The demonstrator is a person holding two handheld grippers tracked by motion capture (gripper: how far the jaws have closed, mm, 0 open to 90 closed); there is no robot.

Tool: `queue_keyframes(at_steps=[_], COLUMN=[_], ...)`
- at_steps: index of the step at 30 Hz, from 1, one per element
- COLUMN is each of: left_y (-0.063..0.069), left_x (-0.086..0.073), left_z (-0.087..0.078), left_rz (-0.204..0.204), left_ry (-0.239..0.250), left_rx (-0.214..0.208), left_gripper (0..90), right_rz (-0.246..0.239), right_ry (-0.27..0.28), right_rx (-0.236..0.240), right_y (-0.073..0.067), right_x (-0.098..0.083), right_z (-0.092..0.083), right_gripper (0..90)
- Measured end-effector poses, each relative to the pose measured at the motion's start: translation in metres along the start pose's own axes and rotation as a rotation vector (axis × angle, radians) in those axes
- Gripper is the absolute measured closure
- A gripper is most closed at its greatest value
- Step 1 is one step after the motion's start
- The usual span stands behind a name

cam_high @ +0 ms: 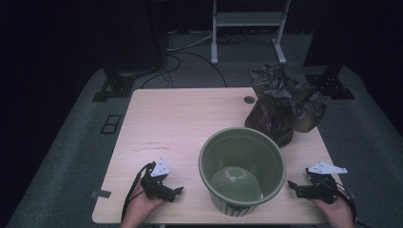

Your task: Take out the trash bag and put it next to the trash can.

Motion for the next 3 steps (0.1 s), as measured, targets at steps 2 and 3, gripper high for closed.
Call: queue_keyframes(at_steps=[2, 3], left_y=[0.0000, 0.0000], left_x=[0.0000, 0.0000], left_z=[0.0000, 0.0000], left_rz=[0.000, 0.000], left_ry=[0.000, 0.001], left_rx=[0.000, 0.000], left_gripper=[0.0, 0.0], right_rz=[0.005, 0.008], right_ry=[-0.002, -0.003], right_rx=[0.000, 0.001], right_y=[0.0003, 0.0006], right_x=[-0.0001, -0.0002], right_z=[0.0000, 0.0000], right_gripper=[10.1, 10.1])
Point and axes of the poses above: each handheld gripper's, and its own axes: z roughly forward along the jaws, x roughly out of its top, y roughly to its right, the point moved 1 cm from there along z, roughly forward along the jaws, and after that the axes turned 5 degrees about z, right-handed, at the moved point
